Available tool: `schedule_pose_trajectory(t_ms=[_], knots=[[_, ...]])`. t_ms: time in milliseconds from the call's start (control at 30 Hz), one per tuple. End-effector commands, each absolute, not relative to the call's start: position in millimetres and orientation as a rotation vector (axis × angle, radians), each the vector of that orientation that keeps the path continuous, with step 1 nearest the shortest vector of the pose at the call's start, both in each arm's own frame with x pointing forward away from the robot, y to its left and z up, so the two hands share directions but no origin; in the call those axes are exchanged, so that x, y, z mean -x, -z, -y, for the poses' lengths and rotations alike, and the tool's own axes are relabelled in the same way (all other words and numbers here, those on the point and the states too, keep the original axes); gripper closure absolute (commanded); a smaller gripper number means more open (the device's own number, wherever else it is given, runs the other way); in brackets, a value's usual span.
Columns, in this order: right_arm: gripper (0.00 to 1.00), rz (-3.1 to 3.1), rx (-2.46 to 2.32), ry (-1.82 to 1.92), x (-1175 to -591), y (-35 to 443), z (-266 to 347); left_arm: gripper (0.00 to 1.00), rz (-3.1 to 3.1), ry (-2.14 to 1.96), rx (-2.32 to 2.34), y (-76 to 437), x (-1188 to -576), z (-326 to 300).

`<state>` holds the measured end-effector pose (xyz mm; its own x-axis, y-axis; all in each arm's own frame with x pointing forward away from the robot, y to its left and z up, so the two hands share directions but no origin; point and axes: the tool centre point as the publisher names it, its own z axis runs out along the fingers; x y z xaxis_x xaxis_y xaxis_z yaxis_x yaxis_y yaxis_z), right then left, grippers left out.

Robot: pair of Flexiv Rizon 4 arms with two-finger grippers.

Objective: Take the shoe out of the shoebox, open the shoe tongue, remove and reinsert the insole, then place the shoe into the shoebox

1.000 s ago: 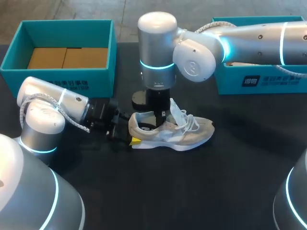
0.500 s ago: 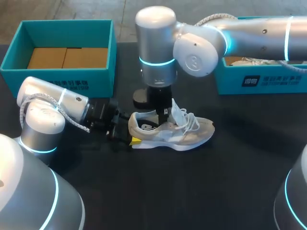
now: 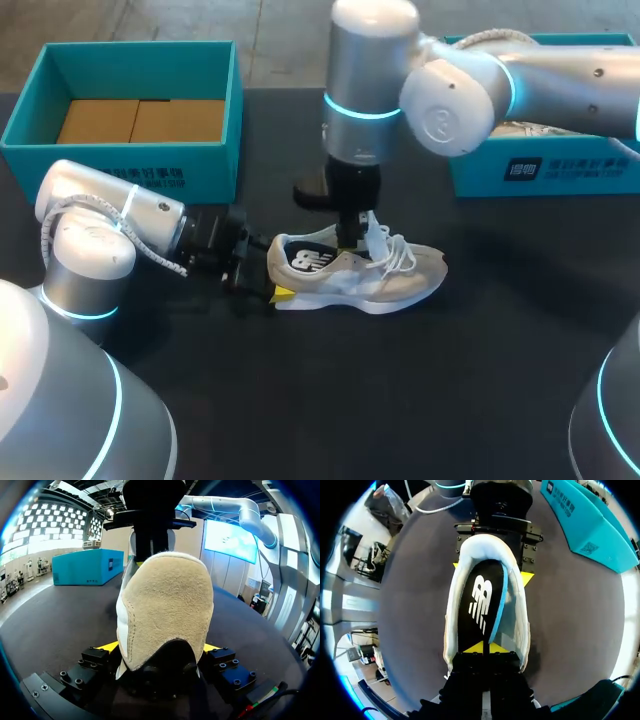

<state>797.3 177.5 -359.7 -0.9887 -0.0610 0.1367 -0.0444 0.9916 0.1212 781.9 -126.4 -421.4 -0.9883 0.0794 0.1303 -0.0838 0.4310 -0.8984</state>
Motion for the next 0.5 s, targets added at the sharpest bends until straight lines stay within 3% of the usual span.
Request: schedule_pose_trajectory(t_ms=[33,500], knots=[[1.0,2.981,-0.092,0.259,-800.0,355.4,-164.7,1.0,2.526,-1.598,-0.005,423.2,-781.5,124.6],[1.0,2.99,-0.231,0.51,-807.2,348.6,-165.5,1.0,2.526,-1.598,-0.005,423.2,-781.5,124.6]])
